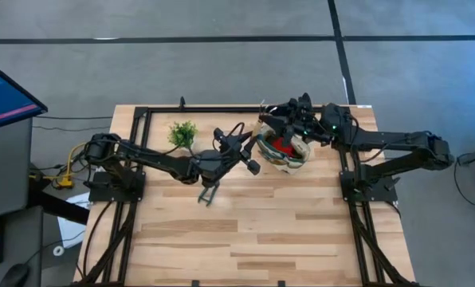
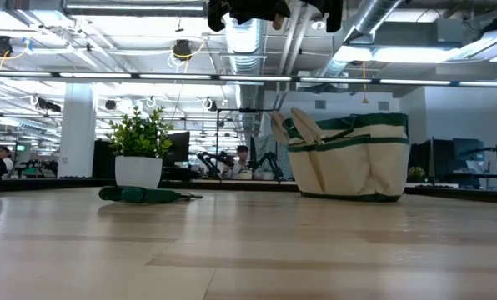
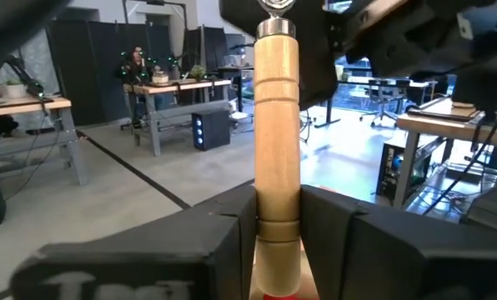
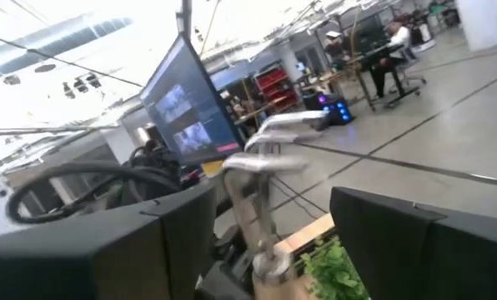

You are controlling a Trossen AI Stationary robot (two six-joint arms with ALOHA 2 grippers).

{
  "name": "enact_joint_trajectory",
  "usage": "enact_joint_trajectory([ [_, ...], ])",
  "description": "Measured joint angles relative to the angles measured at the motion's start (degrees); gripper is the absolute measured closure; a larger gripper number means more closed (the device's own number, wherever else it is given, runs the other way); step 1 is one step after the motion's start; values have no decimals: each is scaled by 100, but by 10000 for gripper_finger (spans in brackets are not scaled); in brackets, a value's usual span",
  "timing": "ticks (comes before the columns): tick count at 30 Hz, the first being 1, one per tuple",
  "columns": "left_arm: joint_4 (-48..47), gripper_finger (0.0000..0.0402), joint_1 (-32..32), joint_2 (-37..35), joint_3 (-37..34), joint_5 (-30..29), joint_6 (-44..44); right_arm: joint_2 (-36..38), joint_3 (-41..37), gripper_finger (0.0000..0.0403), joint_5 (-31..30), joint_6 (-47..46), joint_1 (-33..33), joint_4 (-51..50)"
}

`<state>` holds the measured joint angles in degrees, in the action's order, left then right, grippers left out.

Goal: Pick & Place Garden tools in Gardening bag
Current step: Put the hand rake into the side pocket of the gardening bag

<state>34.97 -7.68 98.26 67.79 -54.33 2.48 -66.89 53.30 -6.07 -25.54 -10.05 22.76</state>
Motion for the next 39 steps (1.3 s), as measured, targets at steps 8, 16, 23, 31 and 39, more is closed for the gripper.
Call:
enact_joint_trajectory([
  [8,-25,341,2,0,0,-24,-125,4,7,202,5,59,-126,52],
  [16,-64,341,2,2,0,42,-146,4,7,231,7,59,-126,80],
  [23,-71,341,2,4,0,76,-378,4,7,250,5,57,-124,210],
  [31,-220,341,72,4,0,412,-552,-4,9,289,159,41,-119,243],
  [39,-389,341,140,16,-7,505,-889,-379,22,306,160,40,29,553],
])
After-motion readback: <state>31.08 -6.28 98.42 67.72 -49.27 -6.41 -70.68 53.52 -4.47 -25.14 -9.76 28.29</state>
